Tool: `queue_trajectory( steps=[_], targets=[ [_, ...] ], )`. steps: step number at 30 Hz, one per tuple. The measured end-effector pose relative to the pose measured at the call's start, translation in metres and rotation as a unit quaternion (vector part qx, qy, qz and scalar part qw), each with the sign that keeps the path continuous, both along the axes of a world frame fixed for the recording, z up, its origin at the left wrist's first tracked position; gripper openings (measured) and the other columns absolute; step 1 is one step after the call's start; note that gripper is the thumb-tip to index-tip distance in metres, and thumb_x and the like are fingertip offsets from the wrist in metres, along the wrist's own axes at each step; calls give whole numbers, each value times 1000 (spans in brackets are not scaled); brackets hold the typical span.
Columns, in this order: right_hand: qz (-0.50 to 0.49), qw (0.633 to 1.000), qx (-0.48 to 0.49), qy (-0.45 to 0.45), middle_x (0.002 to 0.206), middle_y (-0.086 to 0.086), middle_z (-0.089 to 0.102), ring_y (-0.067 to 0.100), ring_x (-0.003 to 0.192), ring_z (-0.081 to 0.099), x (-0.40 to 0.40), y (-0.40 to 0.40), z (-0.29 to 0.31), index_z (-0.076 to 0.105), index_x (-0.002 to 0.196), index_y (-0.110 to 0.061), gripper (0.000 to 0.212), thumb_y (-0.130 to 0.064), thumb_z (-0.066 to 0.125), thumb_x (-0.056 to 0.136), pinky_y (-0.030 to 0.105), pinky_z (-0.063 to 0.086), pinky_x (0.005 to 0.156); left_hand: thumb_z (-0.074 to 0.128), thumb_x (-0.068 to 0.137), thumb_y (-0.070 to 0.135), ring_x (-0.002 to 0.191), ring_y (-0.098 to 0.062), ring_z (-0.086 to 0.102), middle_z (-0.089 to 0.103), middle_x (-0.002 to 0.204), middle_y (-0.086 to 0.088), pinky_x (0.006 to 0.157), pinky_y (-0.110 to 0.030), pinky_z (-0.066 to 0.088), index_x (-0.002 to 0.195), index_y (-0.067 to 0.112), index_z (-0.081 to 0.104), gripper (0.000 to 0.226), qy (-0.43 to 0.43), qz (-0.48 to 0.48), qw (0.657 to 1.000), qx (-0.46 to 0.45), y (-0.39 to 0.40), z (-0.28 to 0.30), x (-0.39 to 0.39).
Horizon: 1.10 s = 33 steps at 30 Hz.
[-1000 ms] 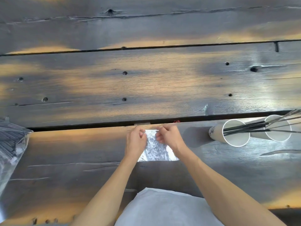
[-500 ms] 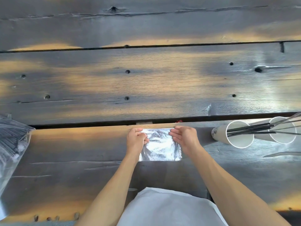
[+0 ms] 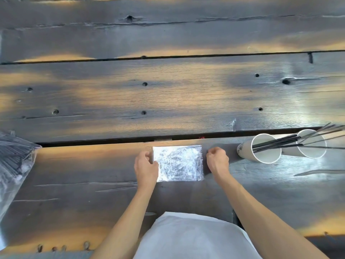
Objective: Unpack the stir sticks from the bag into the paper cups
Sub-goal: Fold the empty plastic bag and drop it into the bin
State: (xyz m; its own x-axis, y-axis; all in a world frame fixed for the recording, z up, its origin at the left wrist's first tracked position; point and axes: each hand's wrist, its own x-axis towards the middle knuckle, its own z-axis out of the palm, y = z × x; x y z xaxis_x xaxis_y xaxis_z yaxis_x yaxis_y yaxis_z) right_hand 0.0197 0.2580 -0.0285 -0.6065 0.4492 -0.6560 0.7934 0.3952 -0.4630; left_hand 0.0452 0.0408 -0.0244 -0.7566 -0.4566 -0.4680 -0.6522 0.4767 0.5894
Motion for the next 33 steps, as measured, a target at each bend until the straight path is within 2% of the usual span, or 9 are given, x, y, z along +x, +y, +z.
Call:
queue_trajectory(
  steps=[4,9,13,15,19,23,27,30,33],
  targets=[
    [-19,997,-64,-35,75,16,56,25,69,45,12,-4,-3,60,79,-9,15,-10,45,82,36,37,61,70,87,13,94,-21,54,55,96,0,79,-35,48,127,11,52,44,-104,39,993,43,1,-3,8],
    [6,993,-113,-32,65,7,33,20,57,26,20,-3,-1,46,79,-15,11,-13,56,80,36,24,58,72,88,13,78,-20,63,69,94,-6,73,-38,53,95,8,65,11,-133,116,968,179,-1,-5,8],
    [19,986,-165,-21,65,10,46,18,50,39,29,6,1,52,73,-10,19,-8,67,85,26,31,47,71,89,17,70,-18,54,59,75,-3,66,-33,48,86,9,64,11,-147,117,951,247,-5,-2,19],
    [9,981,-192,-3,72,10,59,19,60,51,34,9,1,59,78,-9,12,-7,67,86,26,38,50,71,91,19,78,-17,58,62,82,-1,69,-33,49,95,10,65,12,-141,144,931,304,-7,3,27],
    [11,969,-244,27,67,16,59,18,55,41,43,12,15,61,87,-4,2,-5,61,89,25,29,44,72,90,23,101,-22,65,69,108,-4,77,-38,53,118,8,64,32,-131,183,882,414,-15,8,51],
    [51,955,-284,63,60,21,56,20,53,39,49,12,33,59,82,-8,9,-4,58,91,28,34,53,73,89,18,100,-24,69,74,103,-8,88,-41,53,103,3,67,21,-88,176,888,415,-14,19,83],
    [61,938,-334,68,72,15,64,18,58,58,54,13,42,61,85,-8,8,-8,63,92,29,46,59,72,89,17,81,-17,67,68,80,-3,79,-36,52,81,8,66,14,-3,204,891,407,1,33,118],
    [133,932,-335,26,81,5,74,15,65,66,62,13,45,61,87,-8,12,-17,66,94,28,50,59,71,90,14,75,-15,62,61,67,-2,69,-33,46,64,14,59,29,54,273,883,379,14,39,146],
    [221,923,-314,28,67,9,66,17,58,56,76,11,48,61,82,-8,13,-12,64,94,25,43,52,75,87,18,82,-22,55,53,72,-6,75,-38,44,60,19,59,32,85,337,870,351,24,44,182]
  ],
)
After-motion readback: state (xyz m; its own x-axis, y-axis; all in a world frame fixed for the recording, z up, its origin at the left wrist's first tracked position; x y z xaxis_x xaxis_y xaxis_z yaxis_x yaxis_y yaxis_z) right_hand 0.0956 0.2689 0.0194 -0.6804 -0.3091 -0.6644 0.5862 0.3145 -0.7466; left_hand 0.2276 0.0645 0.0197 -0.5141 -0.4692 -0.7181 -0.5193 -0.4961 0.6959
